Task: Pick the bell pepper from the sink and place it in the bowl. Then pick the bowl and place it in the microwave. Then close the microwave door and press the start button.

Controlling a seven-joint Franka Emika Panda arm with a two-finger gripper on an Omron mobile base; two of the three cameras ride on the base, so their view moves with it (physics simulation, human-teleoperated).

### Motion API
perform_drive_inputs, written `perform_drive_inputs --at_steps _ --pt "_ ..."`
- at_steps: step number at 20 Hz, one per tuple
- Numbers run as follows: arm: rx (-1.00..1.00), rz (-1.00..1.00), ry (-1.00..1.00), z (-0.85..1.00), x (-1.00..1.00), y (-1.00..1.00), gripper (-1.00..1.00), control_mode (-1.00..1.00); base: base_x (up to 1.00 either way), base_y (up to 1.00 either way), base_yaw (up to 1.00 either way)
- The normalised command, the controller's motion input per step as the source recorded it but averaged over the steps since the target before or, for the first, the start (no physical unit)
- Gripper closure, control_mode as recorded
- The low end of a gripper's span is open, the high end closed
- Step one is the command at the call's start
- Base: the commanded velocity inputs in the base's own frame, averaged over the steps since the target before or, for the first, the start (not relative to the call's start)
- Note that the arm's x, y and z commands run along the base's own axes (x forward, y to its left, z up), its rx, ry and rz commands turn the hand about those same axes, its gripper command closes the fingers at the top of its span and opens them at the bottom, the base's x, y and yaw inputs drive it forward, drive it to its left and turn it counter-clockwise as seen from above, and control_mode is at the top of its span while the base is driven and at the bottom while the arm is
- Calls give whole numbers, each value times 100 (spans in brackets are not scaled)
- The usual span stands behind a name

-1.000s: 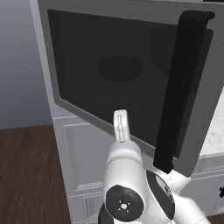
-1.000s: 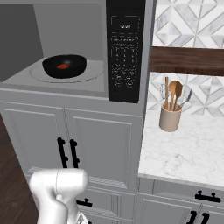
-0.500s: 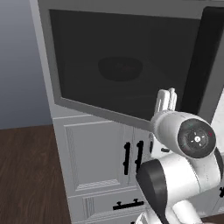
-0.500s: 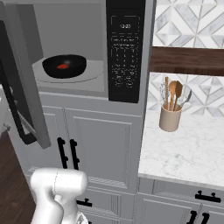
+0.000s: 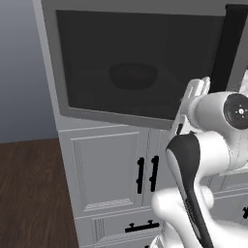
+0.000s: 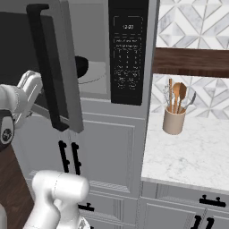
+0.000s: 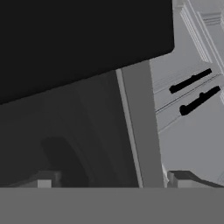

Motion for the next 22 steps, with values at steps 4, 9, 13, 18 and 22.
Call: perform_drive_inputs --at_steps 4,9,13,18,22 --pt "1 0 0 5 68 0 -100 -100 0 0 0" --pt "7 2 0 0 71 0 -100 -100 0 0 0" --pt "11 3 0 0 76 0 -100 -100 0 0 0" --pt "10 2 0 0 72 0 -100 -100 0 0 0" --pt "9 2 0 -7 63 0 -100 -100 0 0 0"
